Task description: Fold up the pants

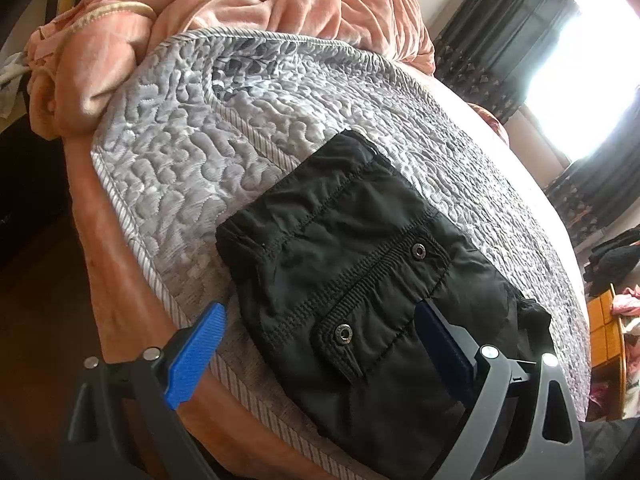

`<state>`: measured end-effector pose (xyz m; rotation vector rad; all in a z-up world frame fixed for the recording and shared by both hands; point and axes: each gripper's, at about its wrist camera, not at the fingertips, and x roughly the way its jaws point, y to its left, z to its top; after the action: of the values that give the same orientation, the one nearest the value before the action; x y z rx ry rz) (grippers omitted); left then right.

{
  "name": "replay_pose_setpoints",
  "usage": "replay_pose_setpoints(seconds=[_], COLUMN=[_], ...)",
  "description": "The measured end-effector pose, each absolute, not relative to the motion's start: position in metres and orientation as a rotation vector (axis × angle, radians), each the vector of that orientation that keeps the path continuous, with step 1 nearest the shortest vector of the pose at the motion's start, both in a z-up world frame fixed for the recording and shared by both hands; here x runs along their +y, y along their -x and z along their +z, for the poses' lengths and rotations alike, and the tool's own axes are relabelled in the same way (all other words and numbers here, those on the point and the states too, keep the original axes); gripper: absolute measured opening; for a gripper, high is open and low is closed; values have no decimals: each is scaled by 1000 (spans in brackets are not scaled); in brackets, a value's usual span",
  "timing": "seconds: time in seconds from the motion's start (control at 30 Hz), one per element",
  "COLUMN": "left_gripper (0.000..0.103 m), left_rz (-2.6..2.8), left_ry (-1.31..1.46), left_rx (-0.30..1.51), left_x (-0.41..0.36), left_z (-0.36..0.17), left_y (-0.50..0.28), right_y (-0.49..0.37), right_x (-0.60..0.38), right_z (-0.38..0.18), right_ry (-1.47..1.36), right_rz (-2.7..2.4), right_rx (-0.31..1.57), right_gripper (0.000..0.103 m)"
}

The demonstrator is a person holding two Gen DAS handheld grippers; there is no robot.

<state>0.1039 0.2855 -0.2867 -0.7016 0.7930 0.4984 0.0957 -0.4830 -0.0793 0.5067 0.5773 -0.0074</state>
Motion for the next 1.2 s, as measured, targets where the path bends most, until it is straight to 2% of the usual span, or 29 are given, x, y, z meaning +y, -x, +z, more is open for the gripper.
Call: replay_pose_setpoints(seconds=[1.2], left_gripper=[96], left_rz=[524], left_ry=[678], left_rx=[833], left_x=[279], left_z=[-289], left_y=[-110], right_y=[-97], right_x=[-411], right_z=[-32], right_ry=[-268], right_rz=[21], right_rx=[508], right_gripper=[16])
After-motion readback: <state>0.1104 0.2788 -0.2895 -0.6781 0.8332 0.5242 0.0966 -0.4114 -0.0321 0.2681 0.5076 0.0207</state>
